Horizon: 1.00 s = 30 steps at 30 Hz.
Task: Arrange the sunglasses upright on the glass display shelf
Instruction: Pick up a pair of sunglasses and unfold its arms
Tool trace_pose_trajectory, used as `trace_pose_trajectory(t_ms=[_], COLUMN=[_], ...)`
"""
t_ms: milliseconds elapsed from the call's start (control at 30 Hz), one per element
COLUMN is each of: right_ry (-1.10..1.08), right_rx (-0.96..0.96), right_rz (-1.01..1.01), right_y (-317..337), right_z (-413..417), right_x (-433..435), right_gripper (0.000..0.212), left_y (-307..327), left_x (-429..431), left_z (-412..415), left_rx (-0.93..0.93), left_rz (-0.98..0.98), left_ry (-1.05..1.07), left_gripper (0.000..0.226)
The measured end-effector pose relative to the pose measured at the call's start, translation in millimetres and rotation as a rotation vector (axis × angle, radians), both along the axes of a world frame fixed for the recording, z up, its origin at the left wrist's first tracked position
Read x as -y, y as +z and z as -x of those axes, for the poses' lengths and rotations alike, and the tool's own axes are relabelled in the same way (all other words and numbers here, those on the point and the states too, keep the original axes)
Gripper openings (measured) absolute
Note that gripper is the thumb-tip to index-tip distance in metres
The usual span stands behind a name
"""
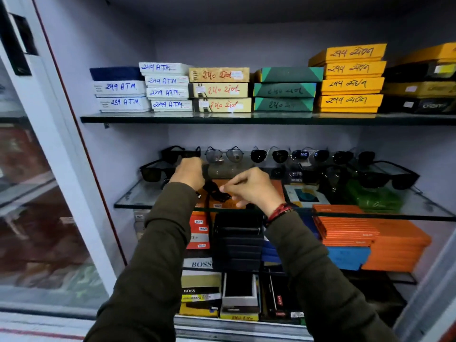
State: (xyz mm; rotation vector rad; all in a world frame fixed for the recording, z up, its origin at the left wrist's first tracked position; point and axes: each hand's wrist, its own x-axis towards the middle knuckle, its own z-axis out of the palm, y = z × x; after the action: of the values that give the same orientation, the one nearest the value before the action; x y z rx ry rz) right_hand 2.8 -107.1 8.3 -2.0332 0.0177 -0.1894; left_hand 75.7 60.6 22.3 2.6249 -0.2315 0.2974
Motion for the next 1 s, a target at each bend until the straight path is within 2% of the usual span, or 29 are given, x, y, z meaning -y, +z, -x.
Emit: trace_pose_trajectory(t_ms=[133,333,433,533,667,733,800,900,1000], right_ry=[-0.021,-0.024,-0.049,-0.178,-0.344,-0.389,-0.394,-0.379,-0.360], right_rx=[-0.013,0.009,0.103,0.238,0.404,0.435,0.425,0.387,0.338], right_rz=[0.122,0.287,0.363,0.466,0.257,0.123,0.017,-0.080,-0.200], right_y=[-3.4,0.9,1.4,-1.6,-5.4,-5.6,-7.5,-13.1,-13.0], right_z=[-3.7,1.5,7.0,7.3,8.8,10.7,11.1,9.7,9.4], right_x=[-15.5,-12.5,-4.4,7.7,24.0,34.4,43.6,53.7,64.7], right_gripper=[0.022,0.010,0.012,0.015,0.015,0.013,0.013,0.012,0.008], left_y=[-2.3,-5.0,-3.4,-3.4,-9.1,-13.7,-17.8,-20.6,-22.3], left_x=[-1.2,-6.5,-6.1,-1.8,3.9,7.2,12.8,24.8,34.6], left_z=[-5.5,-6.1,-1.8,2.3,9.1,13.2,18.8,25.4,21.7], left_rx=[-0.025,0.072,0.106,0.182,0.282,0.321,0.374,0.460,0.375], left_rz=[-0.105,-0.106,-0.066,0.036,0.121,0.176,0.207,0.258,0.511], left_ry=[-0.097,-0.141,-0.173,-0.176,-0.113,-0.069,-0.039,0.020,0.083], left_gripper=[0.063,0.055,0.052,0.052,0.049,0.037,0.021,0.018,0.014])
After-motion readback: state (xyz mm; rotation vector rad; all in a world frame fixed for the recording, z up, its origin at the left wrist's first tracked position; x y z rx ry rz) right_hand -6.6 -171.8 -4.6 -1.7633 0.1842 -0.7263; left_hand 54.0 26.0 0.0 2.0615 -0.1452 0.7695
